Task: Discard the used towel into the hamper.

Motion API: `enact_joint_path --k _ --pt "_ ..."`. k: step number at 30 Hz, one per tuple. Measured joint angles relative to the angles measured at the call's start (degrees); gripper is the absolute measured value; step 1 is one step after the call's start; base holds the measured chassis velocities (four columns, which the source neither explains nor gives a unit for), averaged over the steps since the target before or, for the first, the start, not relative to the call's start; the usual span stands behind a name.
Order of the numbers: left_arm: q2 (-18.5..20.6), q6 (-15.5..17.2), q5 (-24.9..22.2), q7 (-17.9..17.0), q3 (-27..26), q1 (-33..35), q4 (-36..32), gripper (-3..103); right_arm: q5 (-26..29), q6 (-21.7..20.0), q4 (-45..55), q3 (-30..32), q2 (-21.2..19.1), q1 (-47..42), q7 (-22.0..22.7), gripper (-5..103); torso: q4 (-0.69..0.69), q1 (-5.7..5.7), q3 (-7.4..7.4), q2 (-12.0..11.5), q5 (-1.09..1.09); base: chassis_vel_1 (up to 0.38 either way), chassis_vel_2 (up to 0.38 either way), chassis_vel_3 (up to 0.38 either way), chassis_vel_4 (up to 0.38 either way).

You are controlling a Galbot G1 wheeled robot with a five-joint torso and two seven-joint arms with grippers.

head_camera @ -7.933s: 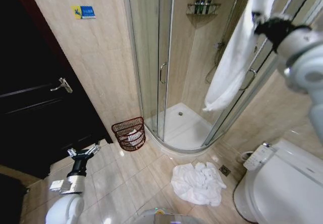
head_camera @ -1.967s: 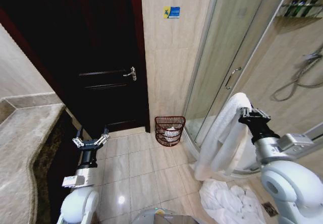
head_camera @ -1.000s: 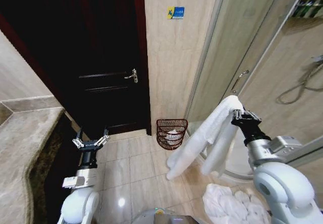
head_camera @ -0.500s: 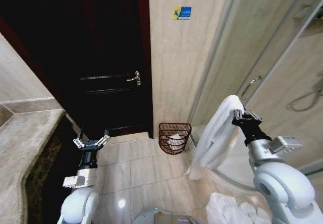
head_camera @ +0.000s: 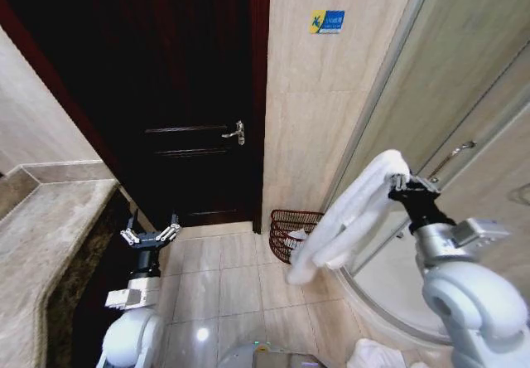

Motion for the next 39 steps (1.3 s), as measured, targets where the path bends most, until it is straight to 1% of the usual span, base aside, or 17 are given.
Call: enact_joint_path --k 4,5,8,9,12,14,16,19,20,23,24,27,28,31,36,38,39 --pt "-0.2 0.6 0.4 -0.3 0.2 0.5 -0.4 100 3.4 -1.0 -0.4 -2.8 -3.7 8.6 1.1 5 0.00 -0.02 -0.01 0.0 -0.01 0.000 0.000 0.000 0.000" --pt "-0.2 0.6 0.4 -0.3 0.2 0.5 -0.4 100 3.4 -1.0 -0.4 -2.8 -3.7 8.6 1.1 5 0.00 -0.02 -0.01 0.0 -0.01 0.000 0.000 0.000 0.000" --pt "-0.7 0.8 0.9 -0.4 0.1 1.0 -0.4 100 6.0 -1.8 -4.0 -7.7 -6.6 17.6 2.4 5 0.00 -0.02 0.00 0.0 0.02 0.000 0.000 0.000 0.000" --pt "-0.7 0.8 0.9 -0.4 0.1 1.0 -0.4 100 6.0 -1.8 -4.0 -7.7 -6.6 17.6 2.4 5 0.00 -0.02 0.00 0.0 0.02 0.000 0.000 0.000 0.000" --pt "-1.3 0.8 1.3 -0.4 -0.3 1.3 -0.4 100 8.2 -2.2 -9.0 -10.6 -8.3 26.5 2.6 5 0.00 -0.02 0.00 0.0 0.00 0.000 0.000 0.000 0.000" --pt "-1.5 0.7 1.4 -0.5 -0.4 1.5 -0.4 100 8.7 -2.2 -10.6 -11.0 -8.8 28.6 2.2 5 0.00 -0.01 0.00 0.0 0.00 0.000 0.000 0.000 0.000" --pt "-1.7 0.7 1.6 -0.5 -0.4 1.6 -0.4 100 8.9 -2.2 -13.0 -11.3 -9.4 31.0 1.3 5 0.01 -0.01 0.00 0.0 -0.01 0.000 0.000 0.000 0.000" --pt "-1.9 0.7 2.1 -0.5 -0.3 1.7 -0.4 100 8.9 -2.0 -18.8 -11.5 -11.3 35.3 -1.8 5 -0.01 -0.01 0.00 0.0 0.02 0.000 0.000 0.000 0.000" --pt "-1.9 0.7 2.1 -0.5 -0.3 1.7 -0.4 100 8.9 -2.0 -18.8 -11.5 -11.3 35.3 -1.8 5 -0.01 -0.01 0.00 0.0 0.02 0.000 0.000 0.000 0.000" --pt "-2.2 0.7 2.7 -0.6 0.5 1.8 -0.4 100 10.7 -0.9 -23.8 -11.5 -14.2 39.6 -6.1 5 -0.02 -0.01 0.00 0.0 0.01 0.000 0.000 0.000 0.000" --pt "-2.2 0.7 2.7 -0.6 0.5 1.8 -0.4 100 10.7 -0.9 -23.8 -11.5 -14.2 39.6 -6.1 5 -0.02 -0.01 0.00 0.0 0.01 0.000 0.000 0.000 0.000" --pt "-2.2 0.6 2.7 -0.6 0.9 2.0 -0.4 100 14.8 1.3 -28.5 -12.3 -17.0 43.9 -11.6 5 -0.02 -0.01 0.00 0.0 0.00 0.000 0.000 0.000 0.000" --pt "-2.2 0.6 2.7 -0.6 0.9 2.0 -0.4 100 14.8 1.3 -28.5 -12.3 -17.0 43.9 -11.6 5 -0.02 -0.01 0.00 0.0 0.00 0.000 0.000 0.000 0.000" --pt "-1.7 0.6 2.7 -0.7 0.7 2.1 -0.2 100 18.7 2.4 -32.8 -13.9 -18.3 48.9 -15.5 5 -0.02 -0.01 0.00 0.0 0.00 0.000 0.000 0.000 0.000" --pt "-1.6 0.8 2.7 -0.7 0.6 2.4 -0.1 100 20.4 2.5 -35.5 -16.7 -17.6 55.0 -16.3 5 -0.02 -0.01 0.00 0.0 0.01 0.000 0.000 0.000 0.000" --pt "-2.0 0.9 2.7 -0.8 0.5 2.9 -0.1 100 20.7 2.1 -36.9 -19.7 -16.2 59.5 -15.1 5 -0.01 -0.01 -0.01 0.0 -0.01 0.000 0.000 0.000 0.000" --pt "-2.0 0.9 2.7 -0.8 0.5 2.9 -0.1 100 20.7 2.1 -36.9 -19.7 -16.2 59.5 -15.1 5 -0.01 -0.01 -0.01 0.0 -0.01 0.000 0.000 0.000 0.000"
